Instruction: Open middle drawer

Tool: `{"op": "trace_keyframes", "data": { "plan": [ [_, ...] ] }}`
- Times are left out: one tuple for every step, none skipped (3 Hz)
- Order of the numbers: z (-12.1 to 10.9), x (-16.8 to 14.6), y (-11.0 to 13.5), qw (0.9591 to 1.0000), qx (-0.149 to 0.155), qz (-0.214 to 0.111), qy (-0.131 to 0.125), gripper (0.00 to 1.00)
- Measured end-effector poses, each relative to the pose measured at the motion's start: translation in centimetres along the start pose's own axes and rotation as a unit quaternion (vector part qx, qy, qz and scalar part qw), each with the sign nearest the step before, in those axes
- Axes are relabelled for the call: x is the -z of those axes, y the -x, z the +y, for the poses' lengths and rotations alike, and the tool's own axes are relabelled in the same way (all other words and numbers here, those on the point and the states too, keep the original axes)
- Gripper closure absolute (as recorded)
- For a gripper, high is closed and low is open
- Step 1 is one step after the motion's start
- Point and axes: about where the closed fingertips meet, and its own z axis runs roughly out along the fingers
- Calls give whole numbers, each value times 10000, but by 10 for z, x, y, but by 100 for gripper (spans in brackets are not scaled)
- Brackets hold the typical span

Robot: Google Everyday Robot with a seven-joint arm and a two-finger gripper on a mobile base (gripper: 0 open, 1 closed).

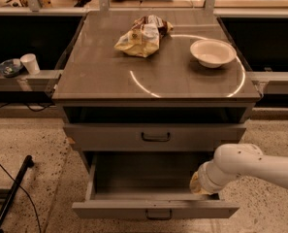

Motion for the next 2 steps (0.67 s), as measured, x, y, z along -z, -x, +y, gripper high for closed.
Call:
{"op": "trace_keyframes", "data": {
  "plan": [
    [-1,-36,9,9996,-31,-21,291,100],
    [-1,-64,14,9984,-28,-55,564,100]
  ]
}}
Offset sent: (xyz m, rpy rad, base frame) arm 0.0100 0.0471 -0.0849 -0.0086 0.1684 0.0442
